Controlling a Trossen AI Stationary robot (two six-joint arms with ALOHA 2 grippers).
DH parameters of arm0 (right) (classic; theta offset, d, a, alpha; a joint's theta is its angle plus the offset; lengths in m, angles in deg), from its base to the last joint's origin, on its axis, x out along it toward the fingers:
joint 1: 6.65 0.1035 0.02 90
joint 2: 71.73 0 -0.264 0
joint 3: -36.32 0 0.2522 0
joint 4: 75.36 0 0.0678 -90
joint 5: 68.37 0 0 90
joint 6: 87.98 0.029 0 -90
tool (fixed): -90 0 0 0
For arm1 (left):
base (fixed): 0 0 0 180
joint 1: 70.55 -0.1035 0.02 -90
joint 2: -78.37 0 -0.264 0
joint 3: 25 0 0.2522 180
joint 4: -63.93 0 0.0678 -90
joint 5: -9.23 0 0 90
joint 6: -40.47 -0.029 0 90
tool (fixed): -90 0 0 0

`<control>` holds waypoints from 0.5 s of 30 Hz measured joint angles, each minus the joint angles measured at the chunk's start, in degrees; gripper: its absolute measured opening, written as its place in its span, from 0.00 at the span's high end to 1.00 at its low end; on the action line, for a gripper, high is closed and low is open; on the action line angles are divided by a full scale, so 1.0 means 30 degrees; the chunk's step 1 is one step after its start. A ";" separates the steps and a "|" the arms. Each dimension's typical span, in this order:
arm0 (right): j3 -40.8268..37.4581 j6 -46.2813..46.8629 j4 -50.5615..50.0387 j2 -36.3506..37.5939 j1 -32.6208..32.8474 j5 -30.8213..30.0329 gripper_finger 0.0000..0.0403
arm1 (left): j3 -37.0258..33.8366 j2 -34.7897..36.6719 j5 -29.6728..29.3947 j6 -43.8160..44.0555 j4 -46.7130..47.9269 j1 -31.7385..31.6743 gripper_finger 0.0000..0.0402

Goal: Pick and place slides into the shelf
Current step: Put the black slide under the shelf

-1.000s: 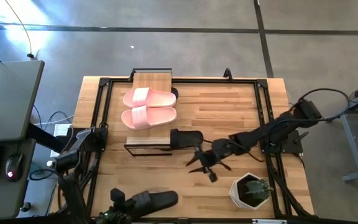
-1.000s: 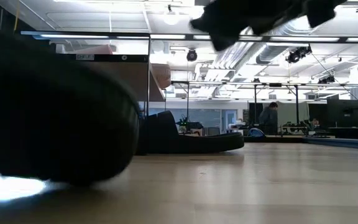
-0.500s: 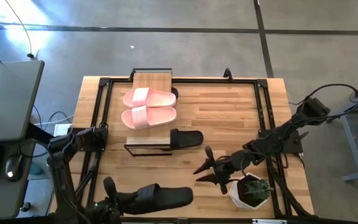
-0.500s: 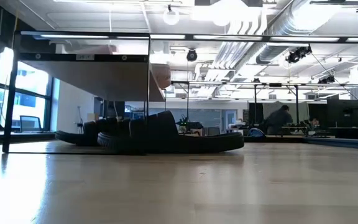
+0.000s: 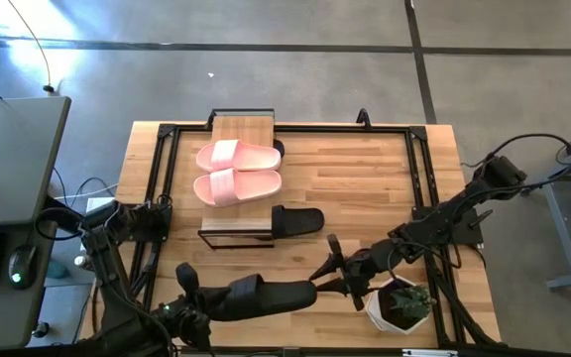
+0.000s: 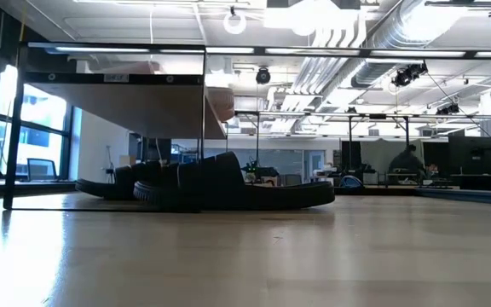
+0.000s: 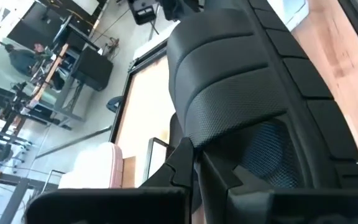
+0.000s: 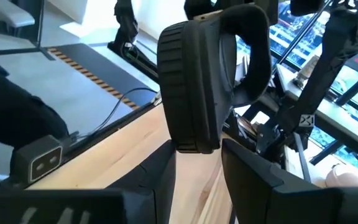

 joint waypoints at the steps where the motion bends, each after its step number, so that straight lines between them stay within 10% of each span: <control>1: 0.0000 0.0007 0.0117 0.0007 0.0000 0.0007 0.70 | 0.0000 -0.0001 -0.0009 -0.0025 -0.0007 0.0000 1.00; 15: 0.0000 0.0418 0.0040 0.0007 -0.0036 -0.1150 0.56 | 0.0000 -0.0016 -0.0428 -0.0017 -0.0065 0.0015 1.00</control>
